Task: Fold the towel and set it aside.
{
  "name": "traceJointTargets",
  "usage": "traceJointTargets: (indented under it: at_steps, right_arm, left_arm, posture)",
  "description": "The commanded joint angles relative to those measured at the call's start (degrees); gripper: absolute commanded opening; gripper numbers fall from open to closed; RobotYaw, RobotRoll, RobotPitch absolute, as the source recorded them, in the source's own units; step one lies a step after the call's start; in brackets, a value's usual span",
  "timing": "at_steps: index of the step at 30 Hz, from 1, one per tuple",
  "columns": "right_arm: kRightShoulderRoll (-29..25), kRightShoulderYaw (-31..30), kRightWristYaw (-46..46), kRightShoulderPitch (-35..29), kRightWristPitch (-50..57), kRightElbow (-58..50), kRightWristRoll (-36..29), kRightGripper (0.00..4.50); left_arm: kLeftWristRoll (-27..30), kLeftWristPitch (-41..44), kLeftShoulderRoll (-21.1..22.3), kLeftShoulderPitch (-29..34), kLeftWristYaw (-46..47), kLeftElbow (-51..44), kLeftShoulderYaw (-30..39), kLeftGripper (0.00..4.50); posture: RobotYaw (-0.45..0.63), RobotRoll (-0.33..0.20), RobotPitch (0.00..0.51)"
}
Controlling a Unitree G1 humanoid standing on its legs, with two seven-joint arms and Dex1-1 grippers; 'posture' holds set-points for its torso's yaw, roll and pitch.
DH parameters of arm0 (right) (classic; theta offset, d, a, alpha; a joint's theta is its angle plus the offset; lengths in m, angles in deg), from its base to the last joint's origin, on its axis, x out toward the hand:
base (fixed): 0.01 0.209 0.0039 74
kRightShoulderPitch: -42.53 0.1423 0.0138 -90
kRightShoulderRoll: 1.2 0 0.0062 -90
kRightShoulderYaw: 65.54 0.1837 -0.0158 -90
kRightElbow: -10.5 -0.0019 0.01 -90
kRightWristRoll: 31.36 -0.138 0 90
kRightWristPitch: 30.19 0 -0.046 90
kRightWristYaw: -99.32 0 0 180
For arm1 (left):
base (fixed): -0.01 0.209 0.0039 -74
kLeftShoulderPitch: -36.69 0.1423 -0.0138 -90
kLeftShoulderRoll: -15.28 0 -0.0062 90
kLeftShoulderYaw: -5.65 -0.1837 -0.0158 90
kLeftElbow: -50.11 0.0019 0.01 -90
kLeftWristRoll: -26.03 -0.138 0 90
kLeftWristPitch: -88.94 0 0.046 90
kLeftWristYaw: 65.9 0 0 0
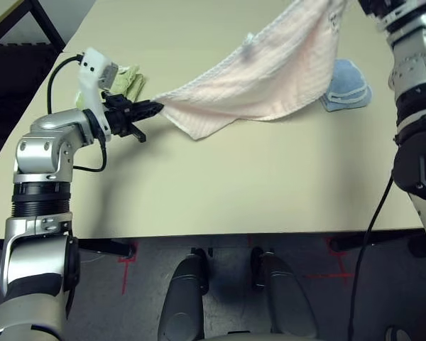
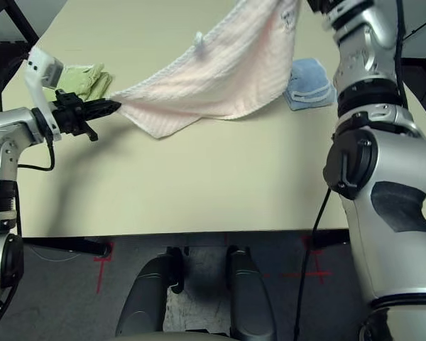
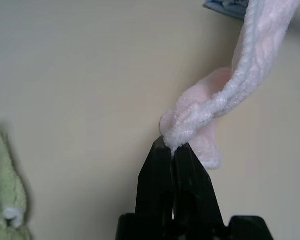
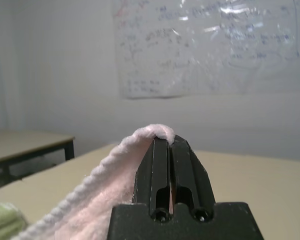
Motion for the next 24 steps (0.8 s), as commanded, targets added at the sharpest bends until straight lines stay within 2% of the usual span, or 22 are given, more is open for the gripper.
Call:
traceJointTargets:
  at_steps: [1,5,7,10,13,18,22,24]
  right_arm:
    - [-1.97,-1.73,-4.06,-4.08,7.65,-5.46,-0.68,0.00]
    - [-5.51,-5.40,-17.90,-12.34,30.09,-18.54,-6.21,0.00]
    - [-7.82,-6.85,-20.72,-16.62,38.81,-24.81,-8.05,0.00]
    - [-9.24,-7.88,-18.59,-19.68,39.04,-27.45,-5.88,0.00]
    - [-9.34,-8.95,-15.00,-20.04,35.91,-26.15,-2.75,0.00]
    - [-6.46,-11.70,-4.90,-15.63,27.17,-17.85,3.85,0.00]
    - [-3.43,-8.88,14.38,-6.28,13.80,-3.97,7.23,0.00]
    - [-2.41,-6.32,22.40,-1.27,4.82,1.12,6.80,0.00]
  left_arm:
    - [0.76,3.68,6.81,2.07,-6.40,-3.86,-3.25,0.03]
    - [2.69,7.99,15.19,4.78,-13.26,-7.62,-4.62,0.03]
    - [3.94,9.88,18.49,6.16,-15.67,-8.74,-4.40,0.03]
    - [2.63,8.54,19.34,6.60,-13.64,-6.88,-3.62,0.03]
    - [-1.68,4.98,15.92,2.70,-4.54,-1.41,-2.86,0.03]
    - [-10.16,-9.54,7.71,-7.60,12.32,12.06,-3.03,0.03]
    - [-13.56,-22.58,0.28,-18.28,23.61,28.30,-2.20,0.03]
    - [-13.90,-35.50,-3.89,-25.93,32.52,38.85,0.26,0.03]
  posture:
    - [-0.02,0.000,0.225]
    - [-0.02,0.000,0.246]
    - [-0.02,0.000,0.261]
    - [-0.03,0.000,0.277]
    - [-0.02,0.000,0.288]
    - [-0.02,0.000,0.306]
    - [-0.01,0.000,0.314]
    - [-0.01,0.000,0.316]
